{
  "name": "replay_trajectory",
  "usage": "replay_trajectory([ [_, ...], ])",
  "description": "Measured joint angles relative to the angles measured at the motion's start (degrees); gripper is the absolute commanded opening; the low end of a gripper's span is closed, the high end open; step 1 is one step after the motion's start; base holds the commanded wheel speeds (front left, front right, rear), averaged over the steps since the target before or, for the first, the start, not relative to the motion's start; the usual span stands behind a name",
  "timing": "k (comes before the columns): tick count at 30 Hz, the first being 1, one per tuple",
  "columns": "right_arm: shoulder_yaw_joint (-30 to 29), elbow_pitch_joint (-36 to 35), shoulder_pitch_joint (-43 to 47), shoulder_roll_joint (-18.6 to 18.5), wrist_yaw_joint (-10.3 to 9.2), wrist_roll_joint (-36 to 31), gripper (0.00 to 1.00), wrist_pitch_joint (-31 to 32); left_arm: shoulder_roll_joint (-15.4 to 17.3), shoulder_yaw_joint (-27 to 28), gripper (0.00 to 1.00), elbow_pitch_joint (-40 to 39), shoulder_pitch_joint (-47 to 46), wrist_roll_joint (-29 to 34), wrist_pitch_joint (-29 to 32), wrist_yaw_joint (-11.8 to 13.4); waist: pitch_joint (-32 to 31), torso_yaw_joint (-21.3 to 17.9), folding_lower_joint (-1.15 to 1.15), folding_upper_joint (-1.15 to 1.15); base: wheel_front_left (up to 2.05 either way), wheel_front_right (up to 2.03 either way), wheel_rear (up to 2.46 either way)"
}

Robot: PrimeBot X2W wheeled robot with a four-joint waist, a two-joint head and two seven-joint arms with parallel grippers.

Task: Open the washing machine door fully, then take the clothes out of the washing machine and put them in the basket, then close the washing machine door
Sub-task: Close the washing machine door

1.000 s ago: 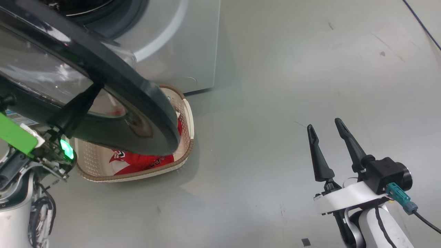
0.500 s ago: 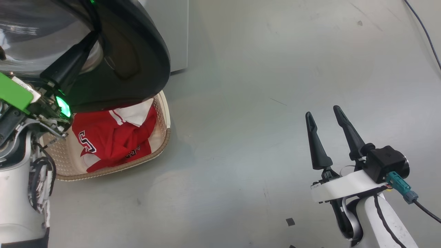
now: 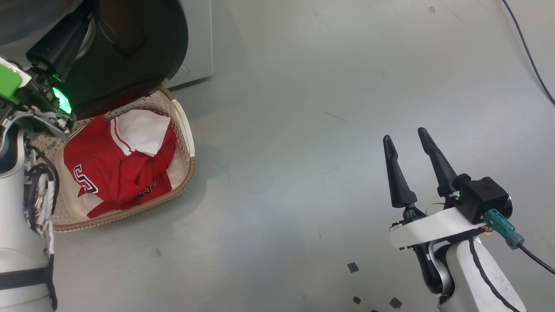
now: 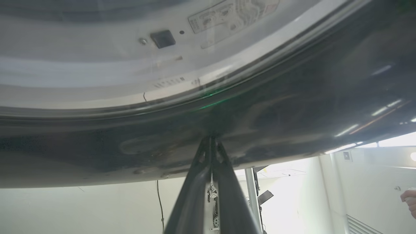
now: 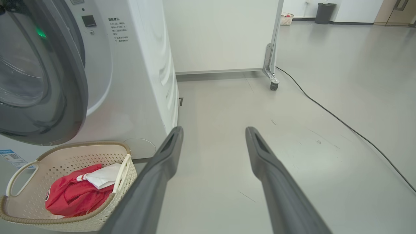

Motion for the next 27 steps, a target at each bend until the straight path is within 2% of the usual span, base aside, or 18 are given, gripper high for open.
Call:
replay_trajectory([
  [14,-1.3,1.5,-0.7,0.2,-0.10,0.2,1.00,-0.2,-1.4,1.2,0.00,3.7,-0.2,-0.5,-0.6,-2.5,-0.8,1.3,-0.01,0.00,0.00,0.00,0.00],
  [27,-2.9,1.7,-0.7,-0.1,-0.10,-0.5,1.00,-0.2,-4.6,7.4,0.00,2.4,10.3,-5.1,-3.0,-3.5,-3.9,5.3,-0.01,0.00,0.00,0.00,0.00],
])
